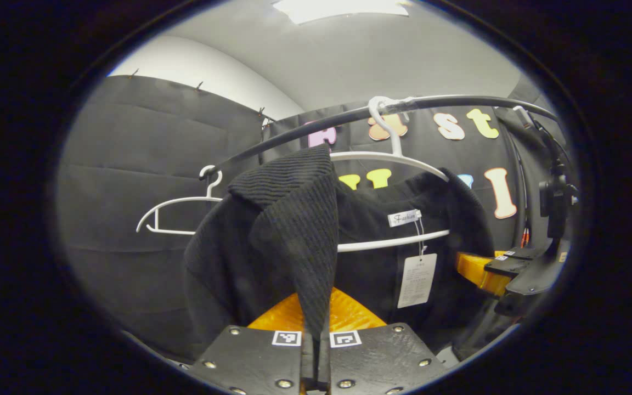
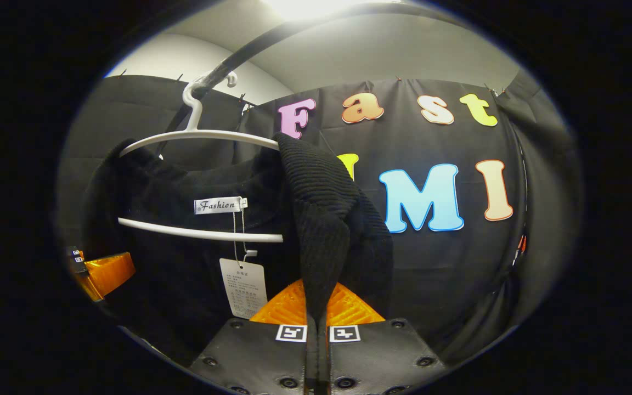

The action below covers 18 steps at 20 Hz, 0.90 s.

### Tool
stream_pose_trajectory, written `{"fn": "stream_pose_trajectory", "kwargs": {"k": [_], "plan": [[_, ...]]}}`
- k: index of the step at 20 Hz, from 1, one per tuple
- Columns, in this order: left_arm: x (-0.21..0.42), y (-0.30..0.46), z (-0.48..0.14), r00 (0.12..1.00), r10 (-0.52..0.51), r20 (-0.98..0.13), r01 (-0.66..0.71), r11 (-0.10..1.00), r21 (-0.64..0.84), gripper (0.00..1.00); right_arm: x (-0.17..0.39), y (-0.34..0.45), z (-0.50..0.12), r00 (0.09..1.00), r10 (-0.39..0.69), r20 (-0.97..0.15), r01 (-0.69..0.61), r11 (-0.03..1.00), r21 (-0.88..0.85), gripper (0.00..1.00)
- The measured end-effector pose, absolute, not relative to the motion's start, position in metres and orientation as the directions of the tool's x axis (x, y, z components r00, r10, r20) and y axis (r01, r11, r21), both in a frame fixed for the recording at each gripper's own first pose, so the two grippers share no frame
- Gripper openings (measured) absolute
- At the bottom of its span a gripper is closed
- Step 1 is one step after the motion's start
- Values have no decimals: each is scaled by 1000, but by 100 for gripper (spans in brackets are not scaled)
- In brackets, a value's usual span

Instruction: Grasp the clothes on the hanger with both hands and then place them into the laundry hamper below.

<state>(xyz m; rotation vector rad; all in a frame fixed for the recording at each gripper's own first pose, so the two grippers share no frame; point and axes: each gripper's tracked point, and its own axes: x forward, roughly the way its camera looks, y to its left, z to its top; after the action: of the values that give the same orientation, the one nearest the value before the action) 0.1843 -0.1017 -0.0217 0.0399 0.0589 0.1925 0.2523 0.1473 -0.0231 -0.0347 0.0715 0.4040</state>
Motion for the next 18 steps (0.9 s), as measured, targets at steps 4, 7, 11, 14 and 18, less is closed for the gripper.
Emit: {"fn": "stream_pose_trajectory", "kwargs": {"k": [4, 7, 11, 14, 18], "plan": [[167, -82, -2, 982, 186, -17, -184, 980, 79, 0, 247, 139, -10, 931, 363, -32, -364, 931, -38, 1], [146, -68, 23, 979, 200, 31, -202, 970, 132, 0, 240, 129, 0, 933, 359, -14, -359, 932, -42, 1], [131, -53, 52, 976, 211, 60, -217, 969, 119, 0, 232, 112, 26, 944, 328, 42, -325, 943, -72, 1], [126, -40, 72, 972, 221, 86, -230, 965, 127, 0, 228, 102, 51, 946, 311, 96, -305, 949, -77, 0], [120, -19, 103, 965, 233, 123, -249, 959, 133, 0, 235, 81, 76, 951, 264, 159, -249, 963, -106, 0]]}}
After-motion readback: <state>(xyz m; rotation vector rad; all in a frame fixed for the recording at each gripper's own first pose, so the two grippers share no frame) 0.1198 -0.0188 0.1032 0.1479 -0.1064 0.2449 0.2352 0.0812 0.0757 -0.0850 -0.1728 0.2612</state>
